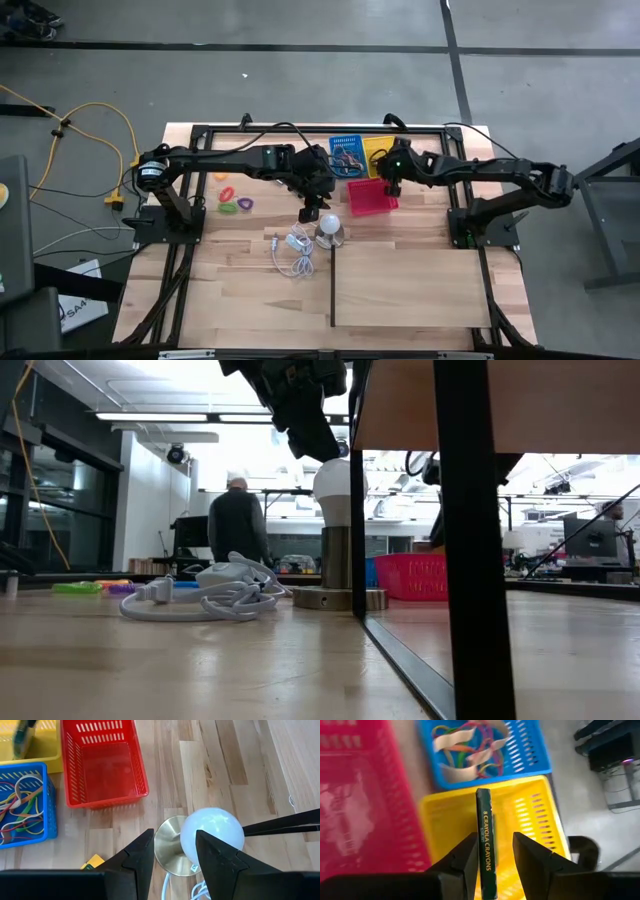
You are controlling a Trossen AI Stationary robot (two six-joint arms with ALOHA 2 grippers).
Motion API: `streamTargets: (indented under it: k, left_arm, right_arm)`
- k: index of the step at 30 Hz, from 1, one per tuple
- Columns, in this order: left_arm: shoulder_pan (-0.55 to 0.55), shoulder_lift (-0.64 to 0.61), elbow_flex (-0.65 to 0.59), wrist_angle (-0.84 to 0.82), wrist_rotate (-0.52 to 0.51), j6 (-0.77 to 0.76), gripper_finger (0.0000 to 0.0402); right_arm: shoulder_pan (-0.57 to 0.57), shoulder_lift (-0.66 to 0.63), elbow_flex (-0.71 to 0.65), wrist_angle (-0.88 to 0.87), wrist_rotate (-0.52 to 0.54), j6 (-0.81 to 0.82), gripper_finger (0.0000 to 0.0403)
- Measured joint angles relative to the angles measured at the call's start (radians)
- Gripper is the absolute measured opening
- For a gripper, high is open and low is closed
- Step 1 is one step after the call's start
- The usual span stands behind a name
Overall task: Pick & Place Office Desk Supplies
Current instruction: Put the right yellow crayon box into the yellow bin, then stack the right yellow crayon box on top of the yellow crayon box
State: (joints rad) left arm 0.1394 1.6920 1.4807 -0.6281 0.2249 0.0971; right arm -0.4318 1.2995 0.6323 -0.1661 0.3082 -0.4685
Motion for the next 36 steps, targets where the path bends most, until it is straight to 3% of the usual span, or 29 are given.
streamTargets:
  k: [10, 19, 25, 36]
  left_arm:
    - [0.000, 0.000, 0.000, 0.000, 0.000, 0.000, 0.0140]
    - [0.000, 0.000, 0.000, 0.000, 0.000, 0.000, 0.0140]
    - [0.000, 0.000, 0.000, 0.000, 0.000, 0.000, 0.0140]
    - [0.065, -0.077, 0.000, -0.157, -0.054, 0.002, 0.0140]
  right_arm:
    - [0.033, 0.000, 0.000, -0.018, 0.007, 0.032, 0.0102]
    - [-0.022, 0.019, 0.000, -0.013, 0.000, 0.030, 0.0100]
    - [-0.025, -0.001, 0.000, 0.095, -0.004, 0.020, 0.0100]
    - [0.105, -0.088, 0.000, 0.173, -0.107, 0.033, 0.0100]
